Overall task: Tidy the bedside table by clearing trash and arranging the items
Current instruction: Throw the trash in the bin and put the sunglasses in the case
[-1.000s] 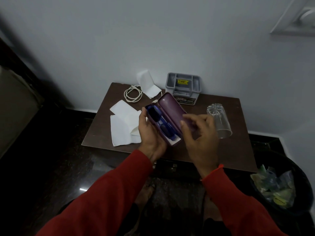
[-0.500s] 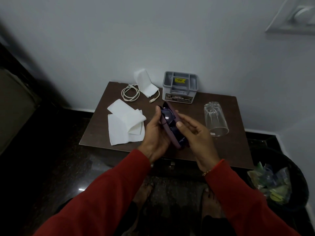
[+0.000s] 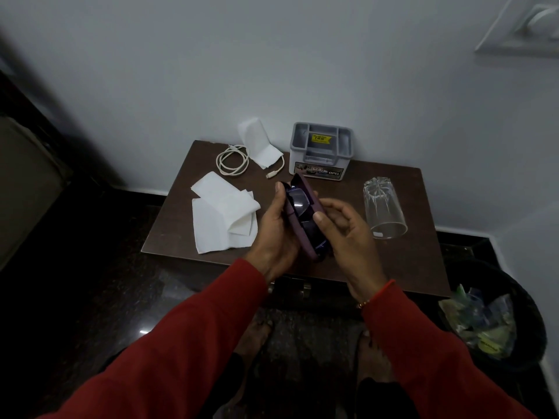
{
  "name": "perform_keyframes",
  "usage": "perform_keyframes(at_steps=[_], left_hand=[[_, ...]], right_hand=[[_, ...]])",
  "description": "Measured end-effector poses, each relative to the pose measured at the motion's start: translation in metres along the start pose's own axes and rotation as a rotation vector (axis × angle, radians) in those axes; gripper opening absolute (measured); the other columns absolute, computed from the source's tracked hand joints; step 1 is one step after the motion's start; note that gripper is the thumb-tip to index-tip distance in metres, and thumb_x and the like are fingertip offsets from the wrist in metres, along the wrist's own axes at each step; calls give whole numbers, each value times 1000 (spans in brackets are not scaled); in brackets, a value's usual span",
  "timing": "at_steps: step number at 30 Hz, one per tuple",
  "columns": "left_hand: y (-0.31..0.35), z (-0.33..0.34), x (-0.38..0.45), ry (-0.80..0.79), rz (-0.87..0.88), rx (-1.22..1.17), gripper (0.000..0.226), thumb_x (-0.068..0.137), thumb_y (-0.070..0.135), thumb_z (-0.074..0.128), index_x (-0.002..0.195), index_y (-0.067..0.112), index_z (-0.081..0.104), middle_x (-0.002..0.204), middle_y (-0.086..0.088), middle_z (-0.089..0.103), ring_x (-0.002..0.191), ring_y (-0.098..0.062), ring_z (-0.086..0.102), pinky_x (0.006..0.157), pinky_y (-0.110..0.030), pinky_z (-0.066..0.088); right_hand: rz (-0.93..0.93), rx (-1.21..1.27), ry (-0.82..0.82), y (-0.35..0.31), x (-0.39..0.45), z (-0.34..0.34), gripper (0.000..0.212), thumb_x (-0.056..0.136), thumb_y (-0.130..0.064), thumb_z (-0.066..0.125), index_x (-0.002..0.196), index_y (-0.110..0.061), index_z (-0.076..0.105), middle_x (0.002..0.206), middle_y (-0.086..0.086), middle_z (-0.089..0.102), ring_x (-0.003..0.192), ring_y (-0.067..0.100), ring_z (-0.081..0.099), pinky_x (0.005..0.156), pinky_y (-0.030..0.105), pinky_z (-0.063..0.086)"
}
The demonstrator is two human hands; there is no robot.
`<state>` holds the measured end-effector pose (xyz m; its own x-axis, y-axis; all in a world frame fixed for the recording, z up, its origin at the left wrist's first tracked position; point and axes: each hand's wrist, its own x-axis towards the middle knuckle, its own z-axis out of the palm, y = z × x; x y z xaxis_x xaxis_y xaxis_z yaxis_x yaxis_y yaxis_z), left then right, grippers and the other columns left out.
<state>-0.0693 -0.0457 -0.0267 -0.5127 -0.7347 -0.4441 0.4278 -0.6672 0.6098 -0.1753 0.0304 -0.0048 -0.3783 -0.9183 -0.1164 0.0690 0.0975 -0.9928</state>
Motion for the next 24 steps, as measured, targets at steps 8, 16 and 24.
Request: perform_keyframes(at_steps=[8,16,24], left_hand=[[-2,2,0,-13,33,-56,80,95,68,39,138,3,59,121,-15,67,105,-28,66,98,-43,52],[-3,4,-4,3,59,-155,67,101,59,34,137,9,60,137,-20,63,133,-36,55,109,-47,46],[-3,3,-3,40,44,-175,72,99,64,35,137,9,60,137,-22,62,130,-36,57,108,-48,46]], right_hand=[[-214,-411,10,3,-4,2,33,89,-43,65,119,-36,56,109,-29,64,100,0,66,86,40,58],[-416,-519,230,-1,7,-12,24,101,-12,47,124,-19,52,121,-9,54,110,3,57,90,28,54],[-554,-1004,431,-6,0,-7,18,86,-40,68,99,-27,66,129,4,50,121,25,36,94,39,38]])
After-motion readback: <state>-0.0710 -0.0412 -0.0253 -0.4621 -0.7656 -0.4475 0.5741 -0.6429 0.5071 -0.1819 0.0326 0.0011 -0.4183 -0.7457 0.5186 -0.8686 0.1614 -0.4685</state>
